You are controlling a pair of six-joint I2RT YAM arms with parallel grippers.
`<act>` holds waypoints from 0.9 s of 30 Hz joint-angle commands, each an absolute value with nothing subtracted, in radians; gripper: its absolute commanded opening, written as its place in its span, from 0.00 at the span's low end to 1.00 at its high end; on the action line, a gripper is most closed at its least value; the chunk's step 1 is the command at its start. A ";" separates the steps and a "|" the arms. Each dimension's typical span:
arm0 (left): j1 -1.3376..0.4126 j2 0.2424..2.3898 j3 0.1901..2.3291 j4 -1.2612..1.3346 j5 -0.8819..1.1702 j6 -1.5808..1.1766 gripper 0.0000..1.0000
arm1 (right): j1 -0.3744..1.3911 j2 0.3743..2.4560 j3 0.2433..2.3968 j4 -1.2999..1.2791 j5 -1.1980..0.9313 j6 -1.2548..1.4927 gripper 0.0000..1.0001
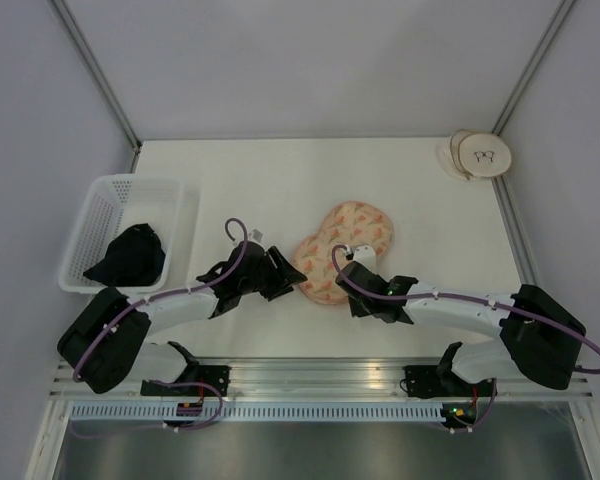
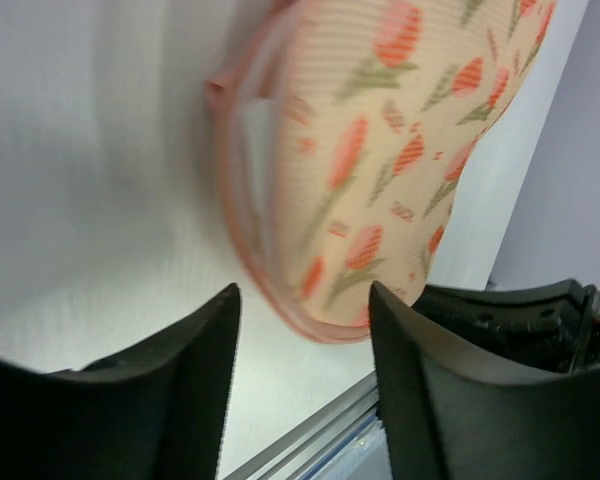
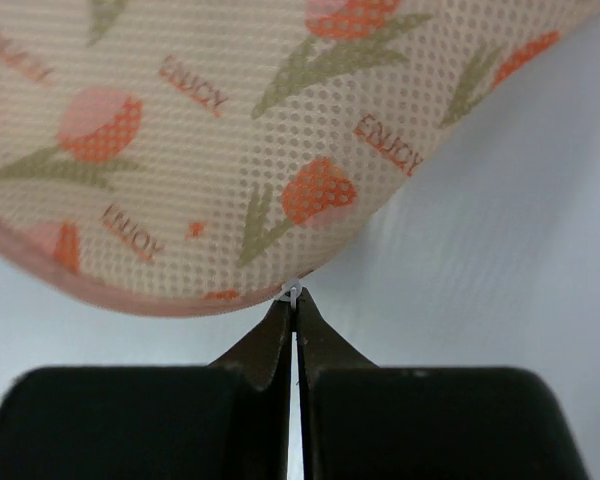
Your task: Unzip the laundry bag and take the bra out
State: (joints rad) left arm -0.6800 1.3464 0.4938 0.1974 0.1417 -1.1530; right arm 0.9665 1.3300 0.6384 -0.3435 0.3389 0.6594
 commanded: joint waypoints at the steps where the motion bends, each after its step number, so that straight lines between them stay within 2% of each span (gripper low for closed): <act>1: -0.678 1.269 0.451 0.147 0.106 -1.161 0.62 | 0.950 1.354 0.678 -0.463 0.463 0.690 0.00; 3: -0.678 1.197 0.434 0.088 0.074 -1.167 0.68 | 0.934 1.355 0.680 -0.489 0.489 0.703 0.00; 9: -0.678 0.958 0.400 -0.060 -0.037 -1.170 0.70 | 0.890 1.338 0.728 -0.667 0.681 0.814 0.00; 11: -0.678 0.865 0.399 -0.119 -0.067 -1.163 0.70 | 0.876 1.342 0.758 -0.721 0.721 0.843 0.07; 12: -0.678 0.841 0.396 -0.130 -0.074 -1.152 0.71 | 0.873 1.348 0.809 -0.803 0.776 0.900 0.27; 14: -0.678 0.792 0.396 -0.143 -0.071 -1.125 0.72 | 0.873 1.345 0.848 -0.850 0.819 0.920 0.48; 15: -0.678 0.784 0.396 -0.143 -0.064 -1.115 0.72 | 0.873 1.344 0.876 -0.873 0.851 0.920 0.64; 18: -0.678 0.791 0.410 -0.152 -0.041 -1.075 0.74 | 0.874 1.341 0.931 -0.896 0.854 0.878 0.78; 20: -0.678 0.810 0.413 -0.155 -0.028 -1.062 0.75 | 0.876 1.325 0.939 -0.843 0.771 0.761 0.79; 21: -0.678 0.814 0.411 -0.153 -0.023 -1.062 0.75 | 0.874 1.304 0.930 -0.722 0.714 0.706 0.79; 22: -0.678 0.819 0.411 -0.152 -0.025 -1.063 0.75 | 0.874 1.299 0.925 -0.665 0.577 0.610 0.78; 24: -0.678 0.825 0.410 -0.152 -0.028 -1.063 0.75 | 0.877 1.321 0.937 -0.548 0.462 0.551 0.78; 27: -0.678 0.804 0.403 -0.155 -0.037 -1.068 0.75 | 0.897 1.411 1.017 -0.520 0.419 0.499 0.78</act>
State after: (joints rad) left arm -0.6804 0.8219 0.4023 -0.1486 -0.0257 -1.1061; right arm 0.8791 1.3449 0.9298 -0.6449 0.5461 0.6273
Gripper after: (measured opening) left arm 0.747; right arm 0.782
